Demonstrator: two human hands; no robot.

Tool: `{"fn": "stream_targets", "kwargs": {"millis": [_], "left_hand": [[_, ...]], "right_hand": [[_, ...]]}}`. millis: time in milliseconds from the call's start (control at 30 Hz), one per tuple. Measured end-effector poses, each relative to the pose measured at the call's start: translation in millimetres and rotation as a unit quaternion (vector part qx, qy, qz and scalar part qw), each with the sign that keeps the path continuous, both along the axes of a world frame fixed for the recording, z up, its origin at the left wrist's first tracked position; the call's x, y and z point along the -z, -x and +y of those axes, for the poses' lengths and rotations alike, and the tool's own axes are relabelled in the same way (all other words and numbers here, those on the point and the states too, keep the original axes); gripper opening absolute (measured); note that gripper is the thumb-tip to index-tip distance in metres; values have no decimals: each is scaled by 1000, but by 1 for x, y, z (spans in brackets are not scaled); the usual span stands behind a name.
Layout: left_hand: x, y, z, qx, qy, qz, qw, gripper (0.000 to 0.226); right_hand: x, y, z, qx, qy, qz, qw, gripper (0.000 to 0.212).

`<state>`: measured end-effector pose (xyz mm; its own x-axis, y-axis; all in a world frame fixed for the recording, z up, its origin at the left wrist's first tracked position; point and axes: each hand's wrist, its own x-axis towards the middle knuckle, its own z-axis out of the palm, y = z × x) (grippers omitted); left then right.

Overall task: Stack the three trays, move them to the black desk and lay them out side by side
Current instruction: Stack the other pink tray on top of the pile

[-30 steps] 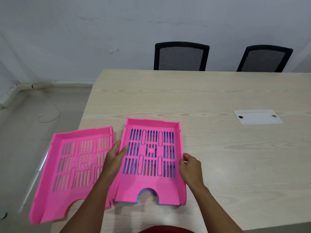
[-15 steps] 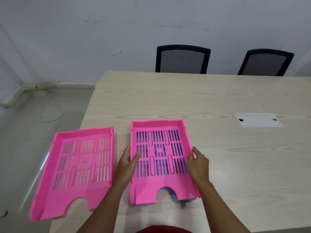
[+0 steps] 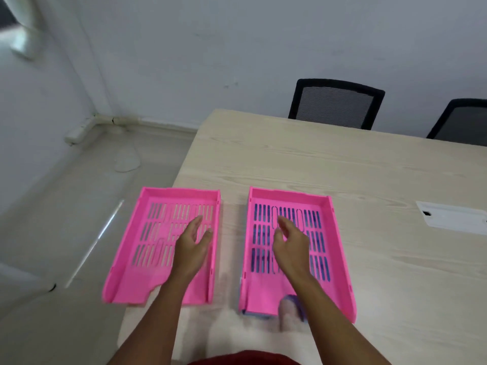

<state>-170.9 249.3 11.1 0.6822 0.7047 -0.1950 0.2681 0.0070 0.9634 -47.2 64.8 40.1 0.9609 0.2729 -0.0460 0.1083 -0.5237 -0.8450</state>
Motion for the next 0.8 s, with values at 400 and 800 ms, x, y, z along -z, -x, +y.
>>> {"fn": "stream_targets", "kwargs": {"millis": [400,800], "left_hand": [[14,110,116,-161,-80,154,972,53],[30,135,125,-107,19,187,976,24]], "right_hand": [[5,78,103,-160,77,70,982,42],[50,99,113,-141,96,159,972,35]]}}
